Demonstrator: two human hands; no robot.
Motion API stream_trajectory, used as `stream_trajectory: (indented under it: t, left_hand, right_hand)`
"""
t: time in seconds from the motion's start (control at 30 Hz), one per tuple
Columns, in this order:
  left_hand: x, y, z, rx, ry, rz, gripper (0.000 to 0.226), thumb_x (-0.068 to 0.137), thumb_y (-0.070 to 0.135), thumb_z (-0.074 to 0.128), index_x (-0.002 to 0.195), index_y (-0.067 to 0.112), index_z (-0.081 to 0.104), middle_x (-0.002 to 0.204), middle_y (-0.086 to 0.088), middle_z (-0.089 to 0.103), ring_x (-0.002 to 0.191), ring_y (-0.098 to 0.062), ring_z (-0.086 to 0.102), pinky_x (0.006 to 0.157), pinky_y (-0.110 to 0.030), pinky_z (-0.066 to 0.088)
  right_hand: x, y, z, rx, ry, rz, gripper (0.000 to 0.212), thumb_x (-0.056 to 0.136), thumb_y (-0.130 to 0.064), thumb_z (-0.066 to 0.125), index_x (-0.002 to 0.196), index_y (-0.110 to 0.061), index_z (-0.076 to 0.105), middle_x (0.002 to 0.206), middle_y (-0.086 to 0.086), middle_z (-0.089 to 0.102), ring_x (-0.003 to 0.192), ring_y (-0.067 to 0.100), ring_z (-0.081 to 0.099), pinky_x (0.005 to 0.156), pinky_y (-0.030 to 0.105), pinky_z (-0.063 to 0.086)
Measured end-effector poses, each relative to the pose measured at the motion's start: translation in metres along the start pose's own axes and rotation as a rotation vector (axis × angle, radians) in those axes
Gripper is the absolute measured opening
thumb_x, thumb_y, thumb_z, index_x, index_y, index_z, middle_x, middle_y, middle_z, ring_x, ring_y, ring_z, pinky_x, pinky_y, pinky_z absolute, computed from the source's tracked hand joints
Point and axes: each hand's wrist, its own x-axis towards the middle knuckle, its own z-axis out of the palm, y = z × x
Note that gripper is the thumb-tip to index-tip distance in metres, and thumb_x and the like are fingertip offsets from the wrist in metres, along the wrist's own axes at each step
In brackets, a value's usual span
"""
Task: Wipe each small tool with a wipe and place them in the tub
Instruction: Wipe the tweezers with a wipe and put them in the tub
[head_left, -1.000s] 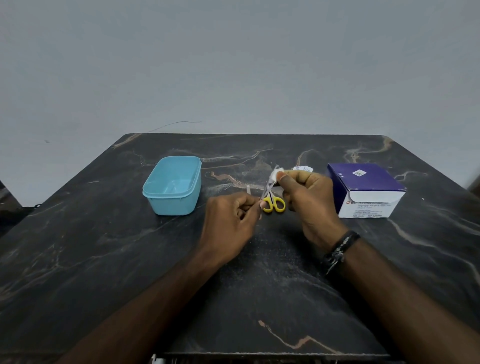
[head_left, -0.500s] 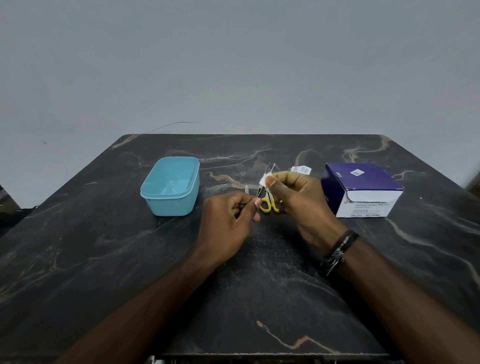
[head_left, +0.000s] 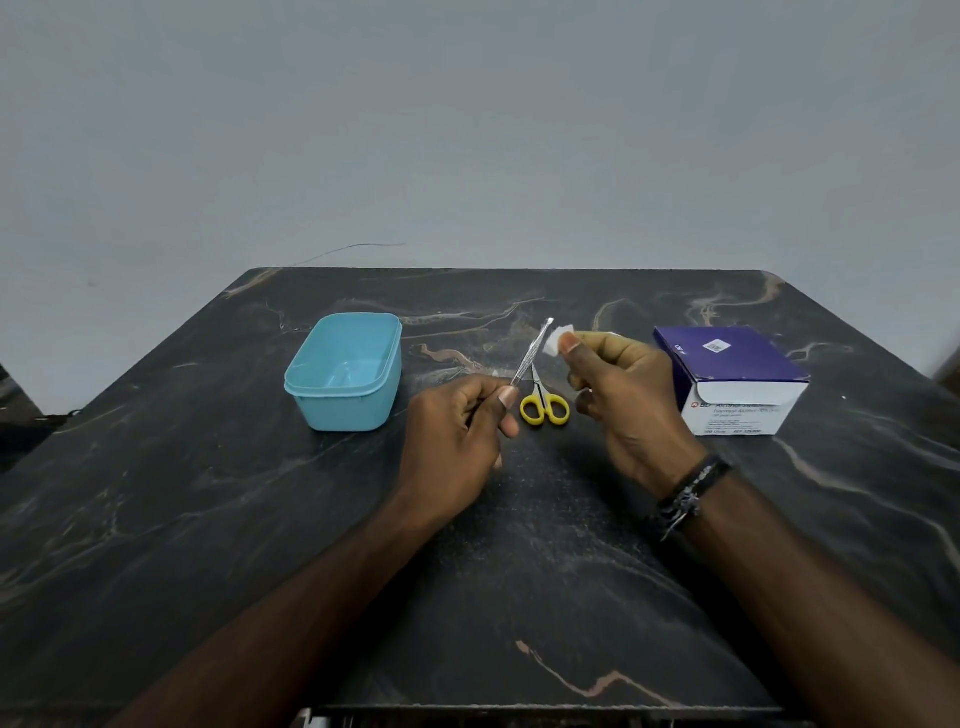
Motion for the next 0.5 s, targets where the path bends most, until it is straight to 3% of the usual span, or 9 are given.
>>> stream_trajectory:
  t: [0.13, 0.23, 0.33, 0.5]
  left_hand:
    - [-0.0004, -0.0018, 0.0009, -0.006, -0.01, 0.009, 0.018, 0.096, 0.019, 0.057, 0.085, 0.009, 0.068, 0.067, -0.002, 0.067, 0.043, -0.013, 0.056, 0.045, -0.029, 0.049]
    - [-0.0006, -0.0036, 0.0016, -0.01, -0.022, 0.016, 0.018, 0.096, 0.018, 0.057, 0.085, 0.009, 0.068, 0.066, -0.004, 0.067, 0.043, -0.013, 0.057, 0.045, -0.031, 0.049]
    - [-0.0005, -0.004, 0.002, -0.007, -0.038, 0.029, 0.019, 0.096, 0.017, 0.057, 0.083, 0.009, 0.068, 0.065, -0.004, 0.066, 0.044, -0.014, 0.057, 0.045, -0.031, 0.049]
    - [-0.0007, -0.0046, 0.0002, 0.012, -0.039, 0.037, 0.019, 0.096, 0.018, 0.057, 0.082, 0.01, 0.068, 0.065, -0.002, 0.067, 0.044, -0.013, 0.057, 0.046, -0.03, 0.05]
  right_hand:
    - [-0.0004, 0.0052, 0.0028, -0.028, -0.028, -0.006, 0.011, 0.089, -0.021, 0.069, 0.086, -0.01, 0.073, 0.054, -0.012, 0.058, 0.059, 0.009, 0.05, 0.055, 0.028, 0.045]
    - [0.0005, 0.0069, 0.0021, -0.047, -0.041, -0.009, 0.02, 0.09, -0.022, 0.067, 0.095, -0.003, 0.072, 0.052, -0.013, 0.058, 0.056, 0.005, 0.05, 0.053, 0.025, 0.044]
    - [0.0004, 0.0061, 0.003, -0.044, -0.047, -0.012, 0.022, 0.09, -0.023, 0.067, 0.094, -0.002, 0.072, 0.052, -0.013, 0.056, 0.054, 0.005, 0.048, 0.051, 0.023, 0.042]
    - [-0.0025, 0.0051, 0.0027, -0.044, -0.139, 0.009, 0.015, 0.091, -0.02, 0.065, 0.088, -0.006, 0.072, 0.054, -0.005, 0.054, 0.057, 0.015, 0.046, 0.058, 0.032, 0.04]
